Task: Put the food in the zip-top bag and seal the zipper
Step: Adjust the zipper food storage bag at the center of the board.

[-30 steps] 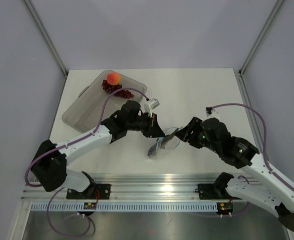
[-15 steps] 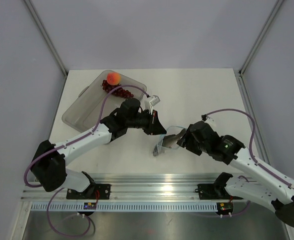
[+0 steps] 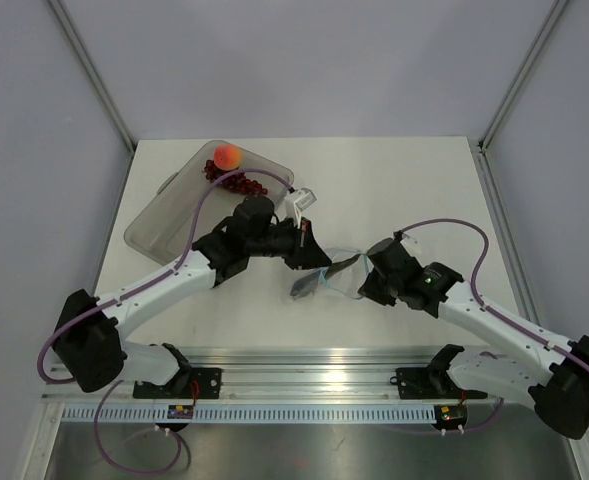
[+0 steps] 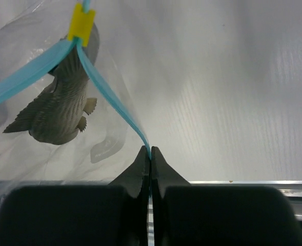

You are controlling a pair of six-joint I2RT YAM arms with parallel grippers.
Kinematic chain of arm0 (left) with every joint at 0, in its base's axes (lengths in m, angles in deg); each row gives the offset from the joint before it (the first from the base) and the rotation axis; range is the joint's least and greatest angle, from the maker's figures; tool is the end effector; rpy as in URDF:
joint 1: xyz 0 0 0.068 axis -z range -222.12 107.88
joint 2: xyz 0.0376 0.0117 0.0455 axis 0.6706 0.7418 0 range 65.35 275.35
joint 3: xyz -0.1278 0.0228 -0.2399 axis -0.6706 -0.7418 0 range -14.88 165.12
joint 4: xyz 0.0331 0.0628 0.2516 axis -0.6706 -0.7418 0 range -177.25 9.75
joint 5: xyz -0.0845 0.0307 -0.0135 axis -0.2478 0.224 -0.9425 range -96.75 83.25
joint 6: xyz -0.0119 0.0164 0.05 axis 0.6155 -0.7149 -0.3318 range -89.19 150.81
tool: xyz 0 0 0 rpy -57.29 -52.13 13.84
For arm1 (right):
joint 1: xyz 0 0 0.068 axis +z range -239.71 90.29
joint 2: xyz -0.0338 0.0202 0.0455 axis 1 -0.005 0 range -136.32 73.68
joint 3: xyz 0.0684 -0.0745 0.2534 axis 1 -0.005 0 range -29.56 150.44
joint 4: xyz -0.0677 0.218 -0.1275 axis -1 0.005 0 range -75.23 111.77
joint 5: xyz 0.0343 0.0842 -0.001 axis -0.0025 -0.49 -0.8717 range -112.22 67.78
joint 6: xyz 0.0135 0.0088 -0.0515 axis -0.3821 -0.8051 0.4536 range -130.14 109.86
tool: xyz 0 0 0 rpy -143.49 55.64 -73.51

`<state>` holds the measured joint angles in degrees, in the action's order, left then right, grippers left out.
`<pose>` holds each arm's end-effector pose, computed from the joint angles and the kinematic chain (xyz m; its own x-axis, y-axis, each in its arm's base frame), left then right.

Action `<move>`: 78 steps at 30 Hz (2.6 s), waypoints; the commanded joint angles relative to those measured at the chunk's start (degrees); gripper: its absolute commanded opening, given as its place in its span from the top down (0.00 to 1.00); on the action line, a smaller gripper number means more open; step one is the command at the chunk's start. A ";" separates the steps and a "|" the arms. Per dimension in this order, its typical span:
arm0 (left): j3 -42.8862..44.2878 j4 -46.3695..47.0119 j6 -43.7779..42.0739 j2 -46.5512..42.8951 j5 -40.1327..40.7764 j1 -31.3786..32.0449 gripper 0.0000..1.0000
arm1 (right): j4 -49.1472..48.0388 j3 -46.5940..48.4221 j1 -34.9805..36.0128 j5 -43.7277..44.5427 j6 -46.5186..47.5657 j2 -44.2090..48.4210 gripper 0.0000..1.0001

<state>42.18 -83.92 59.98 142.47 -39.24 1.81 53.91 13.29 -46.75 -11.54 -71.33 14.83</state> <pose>0.2079 -0.2269 0.3013 -0.7109 0.1139 -0.6940 0.6789 0.3688 -0.6349 0.1492 0.1300 0.2401 -0.8083 0.4240 -0.4086 0.2408 0.8713 0.4277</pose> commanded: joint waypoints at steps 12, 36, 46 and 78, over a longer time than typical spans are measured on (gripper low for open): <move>7.02 -12.43 -3.68 -5.41 8.32 -0.42 1.00 | 7.45 23.69 -0.86 1.45 9.95 -2.76 1.00; 4.38 -10.40 -2.01 -2.68 8.23 -0.68 1.00 | 9.65 20.96 -1.47 9.45 10.30 -6.72 1.00; 7.80 -12.42 -4.99 -2.33 6.74 -0.68 0.69 | 4.90 22.02 -1.39 6.29 12.32 -7.42 1.00; 25.89 -29.30 -7.02 7.14 24.58 -33.81 0.15 | -0.46 23.59 -1.30 2.51 13.46 -7.86 1.00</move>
<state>63.88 -113.71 52.37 145.86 -16.21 -29.73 54.85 33.88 -47.82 -9.44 -59.13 6.87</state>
